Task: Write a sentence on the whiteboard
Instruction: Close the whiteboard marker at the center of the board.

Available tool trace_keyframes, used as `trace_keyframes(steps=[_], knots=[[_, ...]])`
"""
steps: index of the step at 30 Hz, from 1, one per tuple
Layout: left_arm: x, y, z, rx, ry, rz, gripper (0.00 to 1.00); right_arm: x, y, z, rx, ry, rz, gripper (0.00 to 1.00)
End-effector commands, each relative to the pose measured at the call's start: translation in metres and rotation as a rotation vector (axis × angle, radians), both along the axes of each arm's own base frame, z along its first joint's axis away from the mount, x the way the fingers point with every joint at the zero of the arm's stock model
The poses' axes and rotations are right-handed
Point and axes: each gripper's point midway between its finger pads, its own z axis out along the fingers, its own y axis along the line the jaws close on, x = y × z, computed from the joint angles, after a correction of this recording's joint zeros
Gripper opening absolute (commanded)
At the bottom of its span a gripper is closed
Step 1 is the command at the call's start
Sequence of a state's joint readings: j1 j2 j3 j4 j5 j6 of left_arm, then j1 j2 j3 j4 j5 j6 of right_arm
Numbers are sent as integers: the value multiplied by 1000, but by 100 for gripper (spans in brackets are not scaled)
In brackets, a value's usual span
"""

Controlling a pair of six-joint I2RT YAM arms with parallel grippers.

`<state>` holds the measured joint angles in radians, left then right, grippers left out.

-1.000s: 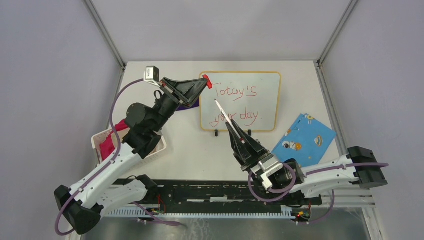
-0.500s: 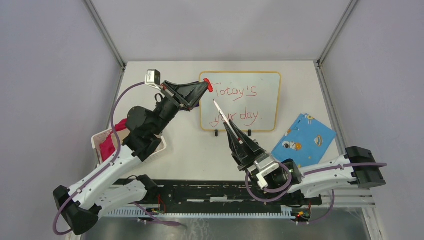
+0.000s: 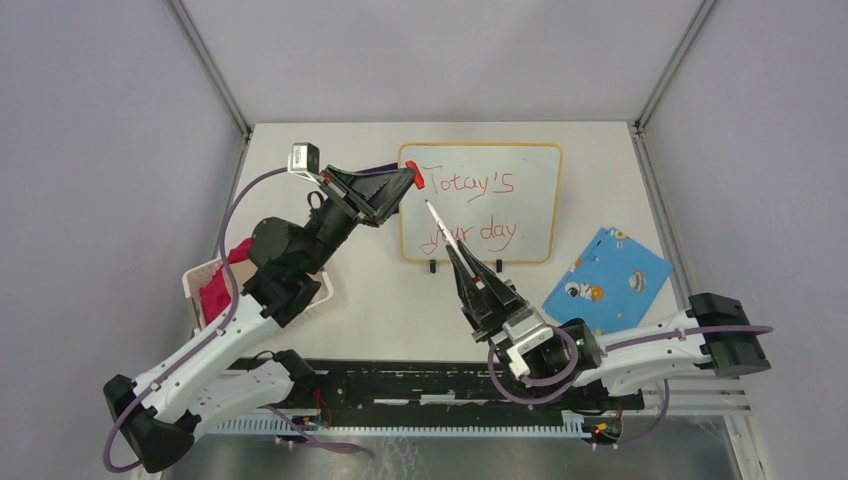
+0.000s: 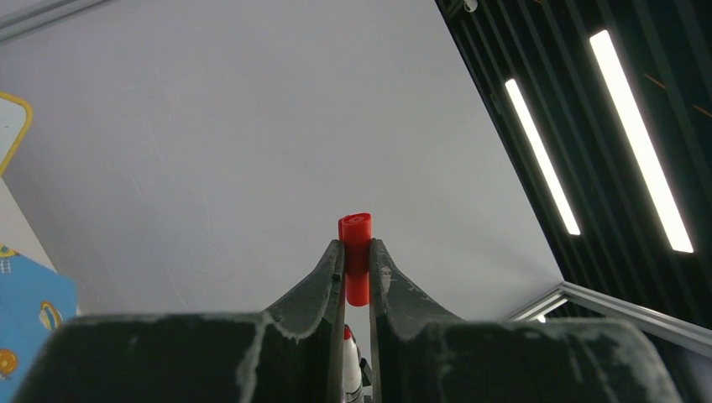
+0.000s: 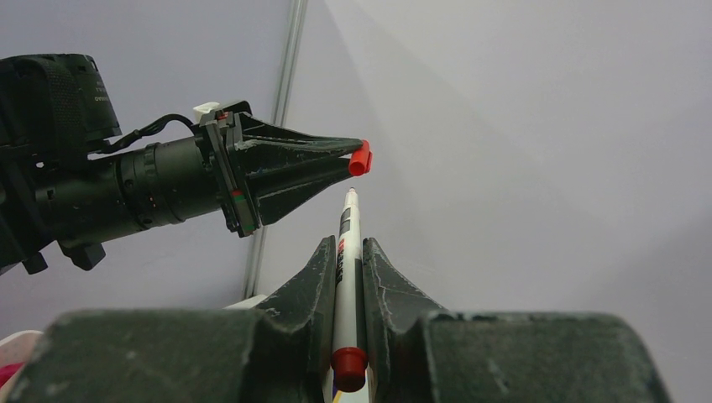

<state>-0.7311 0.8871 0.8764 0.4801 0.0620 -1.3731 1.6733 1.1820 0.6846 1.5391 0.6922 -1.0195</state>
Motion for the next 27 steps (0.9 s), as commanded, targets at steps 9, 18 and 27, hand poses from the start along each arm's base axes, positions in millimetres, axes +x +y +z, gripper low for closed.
trace_keyframes(steps=[9,18,27], knots=[[-12,3,2,-21,-4,-30,2,6,-42,34,271,30,-18,0],[-15,4,2,-20,-13,-31,2,7,-41,33,266,31,-25,0],[-17,2,0,-14,-16,-42,2,8,-40,33,266,35,-26,0]])
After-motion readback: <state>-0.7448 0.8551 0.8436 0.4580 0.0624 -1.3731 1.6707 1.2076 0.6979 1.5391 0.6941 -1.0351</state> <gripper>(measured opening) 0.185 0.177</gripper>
